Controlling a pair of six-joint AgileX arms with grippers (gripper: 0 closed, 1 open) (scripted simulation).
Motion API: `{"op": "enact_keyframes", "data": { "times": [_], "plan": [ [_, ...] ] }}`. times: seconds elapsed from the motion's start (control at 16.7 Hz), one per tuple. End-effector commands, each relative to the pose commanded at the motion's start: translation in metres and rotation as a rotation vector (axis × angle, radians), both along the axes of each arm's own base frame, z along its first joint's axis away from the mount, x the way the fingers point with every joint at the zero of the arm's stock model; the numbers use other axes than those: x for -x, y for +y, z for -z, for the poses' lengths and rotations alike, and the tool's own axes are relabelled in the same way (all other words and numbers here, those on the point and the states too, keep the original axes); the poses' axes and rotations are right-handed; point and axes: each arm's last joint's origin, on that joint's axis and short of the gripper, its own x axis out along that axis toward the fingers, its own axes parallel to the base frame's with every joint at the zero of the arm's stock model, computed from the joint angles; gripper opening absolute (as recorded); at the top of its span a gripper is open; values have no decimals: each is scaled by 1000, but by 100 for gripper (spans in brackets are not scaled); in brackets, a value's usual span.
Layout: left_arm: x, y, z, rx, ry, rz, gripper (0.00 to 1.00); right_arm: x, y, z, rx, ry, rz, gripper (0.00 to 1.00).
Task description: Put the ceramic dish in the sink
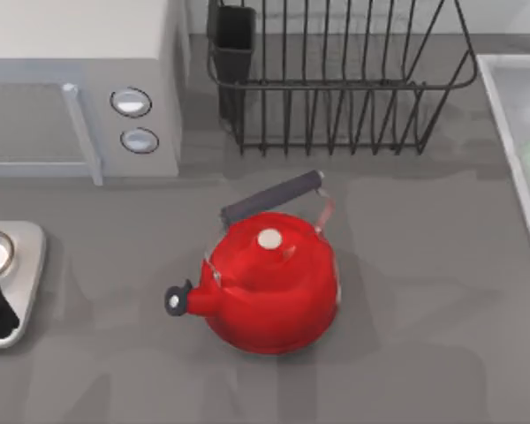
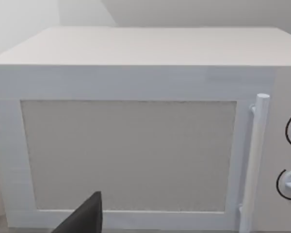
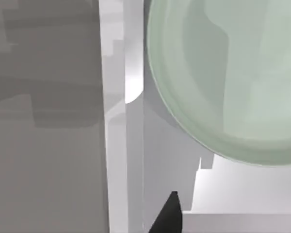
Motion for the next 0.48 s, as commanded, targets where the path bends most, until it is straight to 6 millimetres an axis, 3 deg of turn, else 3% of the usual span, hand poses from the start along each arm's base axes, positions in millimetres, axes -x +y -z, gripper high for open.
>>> {"op": "enact_keyframes", "data": {
  "times": [0.12,0.48],
  "plan": [
    [0,0,0,0,0,0,100,0,0,0,0,0,0,98],
    [0,0,0,0,0,0,100,0,0,0,0,0,0,100]
  ]
}}
